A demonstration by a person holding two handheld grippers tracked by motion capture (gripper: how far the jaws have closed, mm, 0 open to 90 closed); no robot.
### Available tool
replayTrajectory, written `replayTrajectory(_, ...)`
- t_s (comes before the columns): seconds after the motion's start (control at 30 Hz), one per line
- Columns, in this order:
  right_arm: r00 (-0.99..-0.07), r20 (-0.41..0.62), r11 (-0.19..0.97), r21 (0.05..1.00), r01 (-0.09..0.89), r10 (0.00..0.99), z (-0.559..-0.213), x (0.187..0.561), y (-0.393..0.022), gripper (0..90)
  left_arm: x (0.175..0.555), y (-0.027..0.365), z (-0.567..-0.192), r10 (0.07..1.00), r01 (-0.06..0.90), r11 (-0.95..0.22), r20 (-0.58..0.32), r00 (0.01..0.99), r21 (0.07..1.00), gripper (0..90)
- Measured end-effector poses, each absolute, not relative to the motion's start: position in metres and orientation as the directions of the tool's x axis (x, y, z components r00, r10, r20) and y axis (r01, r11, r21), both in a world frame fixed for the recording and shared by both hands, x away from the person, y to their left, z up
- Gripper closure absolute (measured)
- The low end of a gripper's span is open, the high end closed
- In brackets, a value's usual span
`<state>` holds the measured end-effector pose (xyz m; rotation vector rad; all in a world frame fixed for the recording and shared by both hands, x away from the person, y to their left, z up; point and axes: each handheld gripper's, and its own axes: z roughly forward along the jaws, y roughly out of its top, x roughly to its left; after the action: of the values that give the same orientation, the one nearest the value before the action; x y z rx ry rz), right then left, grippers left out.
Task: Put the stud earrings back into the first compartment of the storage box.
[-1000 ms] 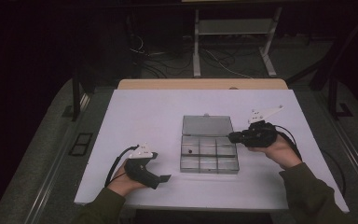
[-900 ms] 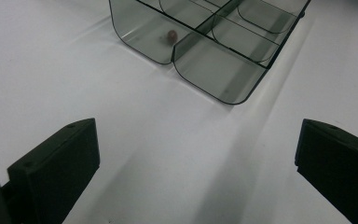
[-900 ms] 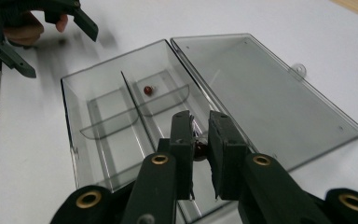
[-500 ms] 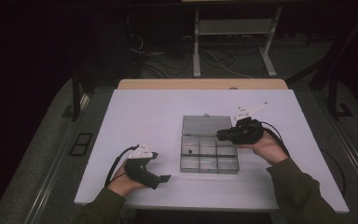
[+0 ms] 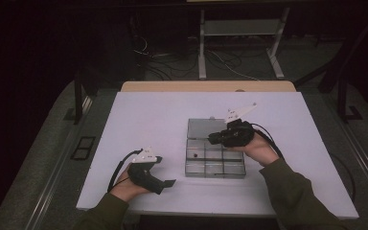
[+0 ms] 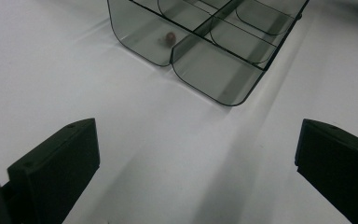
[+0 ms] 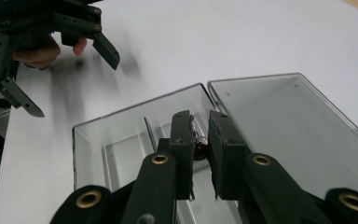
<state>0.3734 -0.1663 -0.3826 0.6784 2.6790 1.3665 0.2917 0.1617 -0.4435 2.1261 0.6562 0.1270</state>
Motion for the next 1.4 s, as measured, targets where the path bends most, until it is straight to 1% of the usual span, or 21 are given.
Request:
replayTrajectory(0.13, -0.91, 0.148, 0.526, 0.775, 0.35, 0.386, -0.386, 0.376, -0.146, 79.2, 0.292, 0.162, -0.443, 0.497, 0.408, -0.471, -0.147, 0.855, 0.782, 0.0)
replayTrajectory(0.23, -0.913, 0.148, 0.537, 0.769, 0.348, 0.38, -0.389, 0.377, -0.139, 79.2, 0.292, 0.162, -0.443, 0.5, 0.411, -0.463, -0.152, 0.853, 0.785, 0.0)
replayTrajectory(0.4, -0.922, 0.121, 0.586, 0.739, 0.331, 0.368, -0.401, 0.378, -0.12, 79.2, 0.291, 0.162, -0.443, 0.499, 0.413, -0.464, -0.154, 0.853, 0.784, 0.0)
replayTrajectory(0.43, -0.928, 0.108, 0.602, 0.732, 0.318, 0.358, -0.403, 0.379, -0.119, 79.2, 0.292, 0.162, -0.444, 0.497, 0.41, -0.469, -0.15, 0.855, 0.782, 0.0)
replayTrajectory(0.47, -0.924, 0.113, 0.608, 0.723, 0.329, 0.365, -0.406, 0.378, -0.117, 79.2, 0.292, 0.162, -0.444, 0.497, 0.41, -0.469, -0.15, 0.855, 0.782, 0.0)
replayTrajectory(0.5, -0.929, 0.089, 0.627, 0.714, 0.311, 0.36, -0.409, 0.379, -0.116, 79.2, 0.292, 0.162, -0.444, 0.498, 0.413, -0.466, -0.154, 0.853, 0.782, 0.0)
replayTrajectory(0.53, -0.925, 0.102, 0.627, 0.707, 0.326, 0.366, -0.41, 0.378, -0.115, 79.2, 0.292, 0.162, -0.444, 0.498, 0.413, -0.466, -0.154, 0.853, 0.782, 0.0)
replayTrajectory(0.6, -0.93, 0.085, 0.644, 0.699, 0.311, 0.357, -0.413, 0.38, -0.115, 79.2, 0.292, 0.162, -0.444, 0.496, 0.412, -0.469, -0.152, 0.855, 0.781, 0.0)
replayTrajectory(0.63, -0.924, 0.102, 0.643, 0.69, 0.332, 0.368, -0.416, 0.378, -0.112, 79.2, 0.292, 0.162, -0.444, 0.498, 0.414, -0.463, -0.157, 0.853, 0.784, 0.0)
replayTrajectory(0.7, -0.929, 0.088, 0.66, 0.68, 0.321, 0.36, -0.419, 0.38, -0.112, 79.1, 0.292, 0.162, -0.444, 0.497, 0.414, -0.462, -0.157, 0.853, 0.785, 0.0)
replayTrajectory(0.73, -0.923, 0.105, 0.652, 0.679, 0.338, 0.37, -0.42, 0.379, -0.11, 79.0, 0.292, 0.164, -0.444, 0.499, 0.415, -0.46, -0.159, 0.852, 0.785, 0.0)
replayTrajectory(0.8, -0.929, 0.087, 0.665, 0.674, 0.322, 0.361, -0.422, 0.38, -0.11, 79.0, 0.292, 0.165, -0.444, 0.497, 0.416, -0.46, -0.16, 0.853, 0.785, 0.0)
replayTrajectory(0.9, -0.929, 0.09, 0.665, 0.674, 0.323, 0.36, -0.422, 0.381, -0.109, 78.9, 0.292, 0.165, -0.444, 0.497, 0.417, -0.454, -0.165, 0.852, 0.787, 0.0)
replayTrajectory(0.97, -0.922, 0.102, 0.656, 0.674, 0.341, 0.374, -0.422, 0.381, -0.111, 77.6, 0.292, 0.165, -0.444, 0.496, 0.416, -0.455, -0.164, 0.853, 0.787, 0.0)
replayTrajectory(1.1, -0.921, 0.1, 0.654, 0.676, 0.341, 0.376, -0.421, 0.381, -0.113, 74.1, 0.293, 0.164, -0.444, 0.497, 0.415, -0.457, -0.162, 0.853, 0.787, 0.0)
replayTrajectory(1.17, -0.914, 0.12, 0.632, 0.687, 0.358, 0.388, -0.418, 0.379, -0.117, 71.8, 0.293, 0.164, -0.444, 0.499, 0.416, -0.46, -0.159, 0.852, 0.784, 0.0)
replayTrajectory(1.2, -0.918, 0.109, 0.634, 0.692, 0.346, 0.382, -0.417, 0.38, -0.119, 71.4, 0.293, 0.164, -0.444, 0.499, 0.416, -0.46, -0.159, 0.852, 0.784, 0.0)
replayTrajectory(1.27, -0.913, 0.114, 0.626, 0.693, 0.356, 0.393, -0.415, 0.379, -0.121, 71.4, 0.292, 0.163, -0.444, 0.498, 0.415, -0.462, -0.157, 0.853, 0.784, 0.0)
replayTrajectory(1.3, -0.906, 0.134, 0.61, 0.698, 0.374, 0.402, -0.414, 0.378, -0.122, 71.5, 0.292, 0.163, -0.444, 0.498, 0.415, -0.462, -0.157, 0.853, 0.784, 0.0)
replayTrajectory(1.33, -0.909, 0.115, 0.616, 0.701, 0.36, 0.4, -0.413, 0.378, -0.125, 71.8, 0.293, 0.163, -0.444, 0.497, 0.413, -0.467, -0.154, 0.854, 0.782, 0.0)
replayTrajectory(1.4, -0.903, 0.132, 0.602, 0.705, 0.375, 0.408, -0.412, 0.377, -0.126, 72.3, 0.292, 0.162, -0.444, 0.498, 0.414, -0.466, -0.154, 0.853, 0.782, 0.0)
